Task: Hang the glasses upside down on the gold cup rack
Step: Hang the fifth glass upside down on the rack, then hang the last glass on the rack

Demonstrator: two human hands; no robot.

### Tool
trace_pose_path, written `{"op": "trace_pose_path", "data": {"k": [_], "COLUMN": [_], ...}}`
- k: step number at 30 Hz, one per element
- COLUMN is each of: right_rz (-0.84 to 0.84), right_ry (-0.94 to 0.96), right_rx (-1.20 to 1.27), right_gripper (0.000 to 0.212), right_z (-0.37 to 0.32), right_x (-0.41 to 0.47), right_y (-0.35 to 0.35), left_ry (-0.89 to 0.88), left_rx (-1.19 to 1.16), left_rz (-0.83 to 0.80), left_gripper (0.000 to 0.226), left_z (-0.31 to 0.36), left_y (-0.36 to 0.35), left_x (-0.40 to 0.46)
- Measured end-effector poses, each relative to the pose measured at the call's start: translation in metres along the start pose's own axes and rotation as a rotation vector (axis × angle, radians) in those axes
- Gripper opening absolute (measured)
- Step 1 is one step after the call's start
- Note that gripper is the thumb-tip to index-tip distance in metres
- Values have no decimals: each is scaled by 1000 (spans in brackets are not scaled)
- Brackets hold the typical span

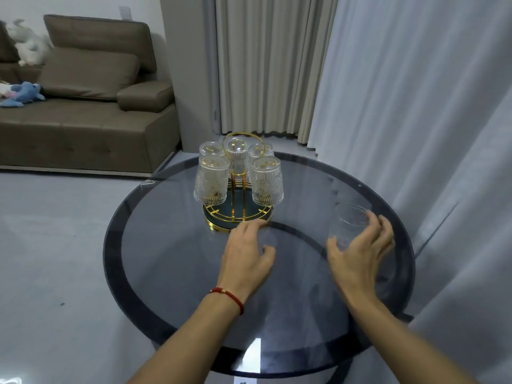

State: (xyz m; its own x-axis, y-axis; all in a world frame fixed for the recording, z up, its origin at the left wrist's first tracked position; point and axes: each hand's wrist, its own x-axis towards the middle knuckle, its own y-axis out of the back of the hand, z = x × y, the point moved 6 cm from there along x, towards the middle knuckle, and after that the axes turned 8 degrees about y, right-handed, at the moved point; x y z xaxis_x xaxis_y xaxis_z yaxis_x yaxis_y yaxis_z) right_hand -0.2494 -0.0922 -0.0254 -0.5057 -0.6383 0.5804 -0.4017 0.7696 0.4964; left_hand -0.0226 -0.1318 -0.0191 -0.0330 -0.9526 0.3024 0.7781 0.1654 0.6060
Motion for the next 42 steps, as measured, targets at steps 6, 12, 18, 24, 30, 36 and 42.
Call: {"op": "trace_pose_path", "data": {"k": [6,12,18,24,30,36,42], "right_rz": [-246,-267,-479,-624,-716,-426,-317], "right_ry": [-349,-280,280,448,-135,206,449], "right_rx": [253,151,231,354,774,425,247], "right_gripper": [112,76,84,97,53,60,65], "right_z": [45,47,-15,-61,-69,-105,-174], "right_x": [10,20,-2,-25,-30,3,50], "right_y": [-22,-25,-31,-37,-52,-31,-33], "left_ry": [174,199,424,481,410,374,137], "left_rx": [-122,-155,-607,-846,-1044,-363,306], "left_rz": [-6,4,-340,-234,-253,144,15], "left_gripper": [33,26,70,55,51,44,76], "left_z": [-6,-12,-13,-13,-27,-65,-85], "left_y": [6,9,-13,-3,6,21,-10], "left_x": [-3,-2,-4,7,15,33,35]}}
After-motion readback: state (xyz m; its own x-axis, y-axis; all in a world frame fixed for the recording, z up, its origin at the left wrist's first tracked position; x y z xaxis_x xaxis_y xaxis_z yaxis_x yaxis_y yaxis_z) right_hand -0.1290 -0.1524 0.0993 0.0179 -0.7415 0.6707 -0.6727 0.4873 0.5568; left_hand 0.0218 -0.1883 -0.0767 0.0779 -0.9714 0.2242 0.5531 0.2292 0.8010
